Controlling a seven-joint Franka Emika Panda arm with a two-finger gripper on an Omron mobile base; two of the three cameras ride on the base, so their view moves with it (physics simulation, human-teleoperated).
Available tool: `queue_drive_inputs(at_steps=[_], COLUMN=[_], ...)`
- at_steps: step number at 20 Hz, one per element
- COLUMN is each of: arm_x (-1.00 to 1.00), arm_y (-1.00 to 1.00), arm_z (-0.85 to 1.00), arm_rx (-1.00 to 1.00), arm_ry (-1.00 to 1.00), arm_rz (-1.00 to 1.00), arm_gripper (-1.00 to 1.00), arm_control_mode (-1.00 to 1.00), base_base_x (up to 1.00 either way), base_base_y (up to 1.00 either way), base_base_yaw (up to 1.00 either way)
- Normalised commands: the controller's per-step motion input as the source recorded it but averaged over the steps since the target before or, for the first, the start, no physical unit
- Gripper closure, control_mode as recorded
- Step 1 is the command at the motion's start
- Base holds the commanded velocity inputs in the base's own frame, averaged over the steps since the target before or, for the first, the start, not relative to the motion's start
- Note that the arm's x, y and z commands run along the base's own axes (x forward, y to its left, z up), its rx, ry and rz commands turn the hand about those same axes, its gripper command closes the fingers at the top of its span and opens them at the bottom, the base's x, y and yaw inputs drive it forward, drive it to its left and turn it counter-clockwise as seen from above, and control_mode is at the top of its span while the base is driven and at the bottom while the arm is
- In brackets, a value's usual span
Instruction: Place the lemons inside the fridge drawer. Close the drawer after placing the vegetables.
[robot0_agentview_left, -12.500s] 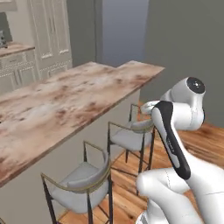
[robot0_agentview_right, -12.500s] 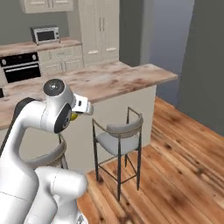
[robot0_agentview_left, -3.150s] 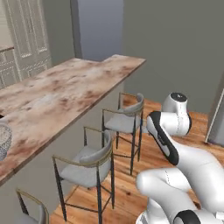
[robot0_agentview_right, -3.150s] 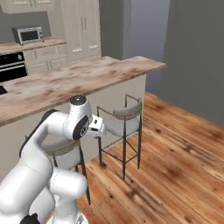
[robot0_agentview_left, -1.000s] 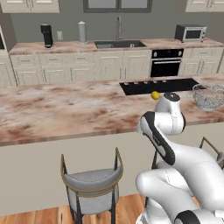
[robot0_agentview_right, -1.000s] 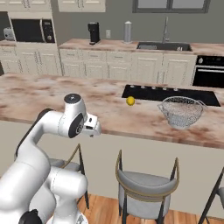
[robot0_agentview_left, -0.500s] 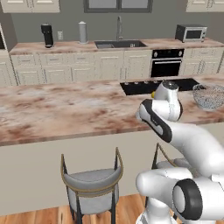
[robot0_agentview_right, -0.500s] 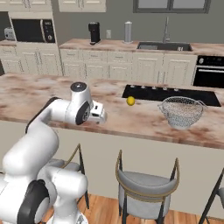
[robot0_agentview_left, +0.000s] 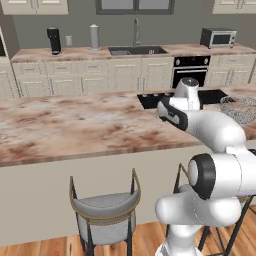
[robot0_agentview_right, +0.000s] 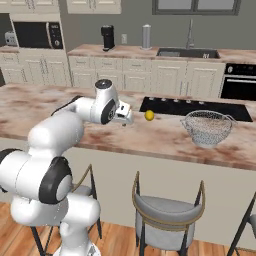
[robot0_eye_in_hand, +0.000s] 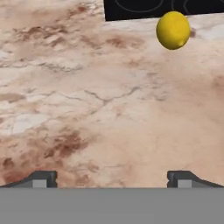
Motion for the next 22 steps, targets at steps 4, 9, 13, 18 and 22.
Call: queue_drive_inputs(at_steps=[4,9,13,18,22], arm_x=[0.85,0.34,0.11,0.13,0.31], arm_y=[-0.42,-0.47,-0.40,-0.35,-0.13], arm_z=[0.00,0.00,0.00,-0.05,-0.18], arm_rx=[0.01,0.01,0.00,0.00,0.00], arm_ry=[0.00,0.00,0.00,0.00,0.00], arm_rz=[0.00,0.00,0.00,0.00,0.00], arm_gripper=[-1.00,-1.00,-1.00,-1.00,-1.00], arm_control_mode=[-1.00,-1.00,-1.00,-1.00,-1.00], base_base_x=[0.00,0.00,0.00,0.00,0.00], base_base_y=[0.00,0.00,0.00,0.00,0.00], base_base_yaw=[0.00,0.00,0.00,0.00,0.00])
